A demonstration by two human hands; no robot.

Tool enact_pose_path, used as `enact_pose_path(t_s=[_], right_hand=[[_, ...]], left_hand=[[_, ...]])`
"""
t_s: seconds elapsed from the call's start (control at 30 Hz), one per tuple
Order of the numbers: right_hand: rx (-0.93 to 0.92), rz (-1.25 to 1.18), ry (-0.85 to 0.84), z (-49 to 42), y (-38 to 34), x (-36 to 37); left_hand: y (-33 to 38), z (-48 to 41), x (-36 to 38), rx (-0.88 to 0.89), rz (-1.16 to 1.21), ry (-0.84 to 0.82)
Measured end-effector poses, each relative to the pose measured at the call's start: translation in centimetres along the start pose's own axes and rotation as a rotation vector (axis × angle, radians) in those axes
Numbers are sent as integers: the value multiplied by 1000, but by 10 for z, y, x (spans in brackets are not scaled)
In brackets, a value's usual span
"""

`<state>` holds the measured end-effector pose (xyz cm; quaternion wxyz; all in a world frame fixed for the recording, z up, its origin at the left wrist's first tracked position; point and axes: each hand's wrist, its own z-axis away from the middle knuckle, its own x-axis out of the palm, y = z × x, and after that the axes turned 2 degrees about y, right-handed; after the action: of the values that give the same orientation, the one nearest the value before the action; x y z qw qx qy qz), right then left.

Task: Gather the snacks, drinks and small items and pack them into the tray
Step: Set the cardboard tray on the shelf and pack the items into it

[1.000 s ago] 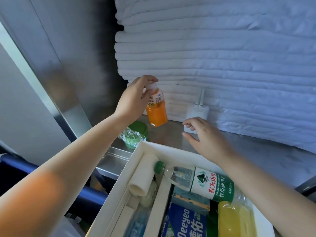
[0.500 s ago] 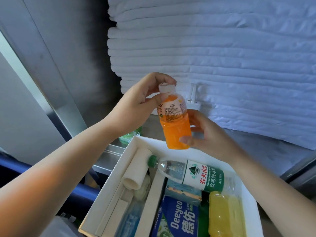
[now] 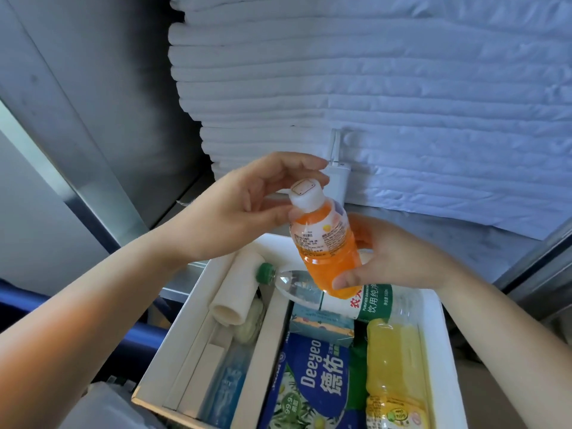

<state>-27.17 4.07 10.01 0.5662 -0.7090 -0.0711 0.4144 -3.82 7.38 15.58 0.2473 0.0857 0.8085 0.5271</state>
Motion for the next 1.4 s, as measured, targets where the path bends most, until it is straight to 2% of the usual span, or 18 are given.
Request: enact_pose_path(t_s=[0.17, 0.4, 0.53, 0.83, 1.23, 1.4], right_hand=[[-5, 148, 41, 7, 1, -1], [-63, 495, 58, 12, -2, 2], [-80, 584, 58, 17, 0, 6], [-49, 521, 23, 28, 3, 1], [-47, 317, 172, 33, 1, -4], [-26, 284, 135, 31, -1, -1]], left_hand=[[4, 13, 0, -67, -264, -5], [9, 30, 3, 191, -681, -116], [7, 39, 8, 238, -702, -176], [5, 42, 14, 246, -739, -199], [9, 30, 15, 161, -669, 7], [11, 16, 20, 82, -579, 170]])
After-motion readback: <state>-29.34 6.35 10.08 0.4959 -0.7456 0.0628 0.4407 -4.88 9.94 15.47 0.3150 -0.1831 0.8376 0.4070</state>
